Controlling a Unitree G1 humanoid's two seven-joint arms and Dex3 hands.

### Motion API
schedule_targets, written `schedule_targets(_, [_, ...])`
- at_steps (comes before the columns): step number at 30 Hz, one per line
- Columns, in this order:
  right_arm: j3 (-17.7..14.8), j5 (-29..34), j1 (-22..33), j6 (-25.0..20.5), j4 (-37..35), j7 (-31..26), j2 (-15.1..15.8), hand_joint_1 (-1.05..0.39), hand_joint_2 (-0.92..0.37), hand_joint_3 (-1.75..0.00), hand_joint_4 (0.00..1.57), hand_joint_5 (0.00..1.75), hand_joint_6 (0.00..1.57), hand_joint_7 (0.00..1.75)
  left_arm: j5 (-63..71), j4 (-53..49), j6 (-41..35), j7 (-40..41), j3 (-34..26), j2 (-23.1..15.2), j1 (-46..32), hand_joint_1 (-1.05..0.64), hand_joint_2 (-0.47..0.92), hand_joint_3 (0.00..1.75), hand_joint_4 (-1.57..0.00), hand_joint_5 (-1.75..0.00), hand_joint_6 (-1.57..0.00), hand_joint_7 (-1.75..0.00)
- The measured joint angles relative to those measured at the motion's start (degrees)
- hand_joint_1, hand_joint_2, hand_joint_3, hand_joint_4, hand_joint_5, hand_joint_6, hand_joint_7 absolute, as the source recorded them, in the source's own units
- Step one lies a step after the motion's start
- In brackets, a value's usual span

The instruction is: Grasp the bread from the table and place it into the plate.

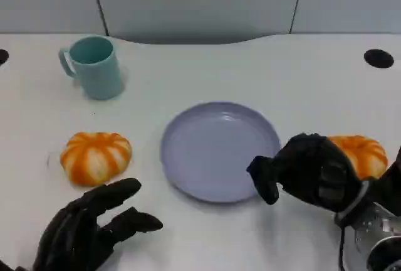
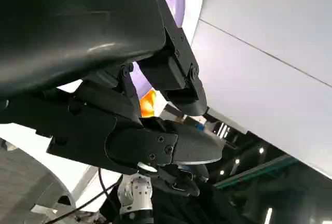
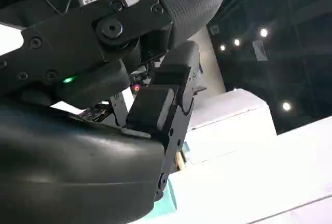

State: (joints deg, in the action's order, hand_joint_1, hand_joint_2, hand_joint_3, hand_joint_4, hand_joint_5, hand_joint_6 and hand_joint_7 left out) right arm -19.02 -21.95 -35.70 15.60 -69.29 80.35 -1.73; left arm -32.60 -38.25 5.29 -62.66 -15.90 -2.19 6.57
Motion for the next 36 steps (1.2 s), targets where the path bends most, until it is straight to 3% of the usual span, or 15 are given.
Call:
schedule_targets(12, [0.02, -0.02, -0.34, -0.08, -0.02, 0.06, 0.00, -0.45, -0.91, 0.00, 0.61, 1.74, 1.17, 0.01, 0.10, -0.30, 0.69, -0.04, -0.01, -0.15, 0.51, -0.82, 0.92, 0.28, -0.73, -0.78, -0.93, -0.01])
schedule_targets(16, [0.06, 0.06, -0.34, -0.07, -0.01, -0.24, 0.04, -0.45, -0.91, 0.00, 0.63, 1.73, 1.18, 0.01, 1.54, 0.79, 5.77, 0.56, 0.04, -0.01, 0.52, -0.81, 0.92, 0.24, -0.73, -0.78, -0.93, 0.00])
schedule_targets(22, [0.00, 0.10, -0.41, -0.16, -0.31, -0.64, 0.35, -0.44, -0.90, 0.00, 0.62, 1.71, 1.18, 0.01, 0.68, 10.28, 7.68, 4.58, -1.00, 0.62, 0.88, -0.80, 0.92, 0.15, -0.73, -0.78, -0.93, 0.00])
schedule_targets(23, [-0.02, 0.09, -0.41, -0.23, -0.39, -0.65, 0.34, -0.42, -0.91, -0.01, 0.61, 1.70, 1.18, 0.01, 0.62, 11.93, 7.64, 5.69, -1.14, 0.56, 1.01, -0.74, 0.91, 0.10, -0.72, -0.78, -0.91, -0.01])
schedule_targets(26, [-0.50, -0.12, -0.41, -0.15, -0.50, -0.70, -0.01, -0.41, -0.92, -0.01, 0.62, 1.70, 1.18, 0.01, 8.28, 12.65, 17.33, 10.25, -0.73, -1.23, 2.56, -0.65, 0.91, 0.02, -0.65, -0.64, -0.83, 0.00])
schedule_targets(30, [-0.86, -0.16, -0.43, -0.07, -0.84, -0.85, -0.44, -0.41, -0.92, 0.00, 0.61, 1.70, 1.18, 0.01, 23.09, 11.20, 33.55, 19.29, 0.88, -6.79, 7.05, -0.62, 0.91, 0.00, -0.61, -0.52, -0.76, 0.00])
schedule_targets(31, [-0.94, -0.16, -0.43, -0.07, -0.97, -0.86, -0.47, -0.41, -0.92, 0.00, 0.61, 1.71, 1.18, 0.01, 24.68, 10.54, 35.48, 20.88, 1.26, -7.80, 7.90, -0.62, 0.91, 0.00, -0.61, -0.52, -0.75, 0.00])
schedule_targets(32, [-1.03, -0.16, -0.42, -0.08, -1.10, -0.87, -0.46, -0.40, -0.92, 0.00, 0.60, 1.70, 1.18, 0.01, 25.50, 9.80, 36.72, 22.17, 1.64, -8.36, 8.45, -0.67, 0.92, 0.03, -0.50, -0.44, -0.64, 0.00])
schedule_targets(36, [-1.34, -0.15, -0.48, 0.01, -1.28, -0.97, -0.69, -0.41, -0.92, 0.00, 0.61, 1.69, 1.18, 0.01, 37.35, -0.05, 40.09, 31.75, 5.64, -12.35, 12.65, -0.77, 0.92, 0.12, -0.29, -0.28, -0.41, 0.00])
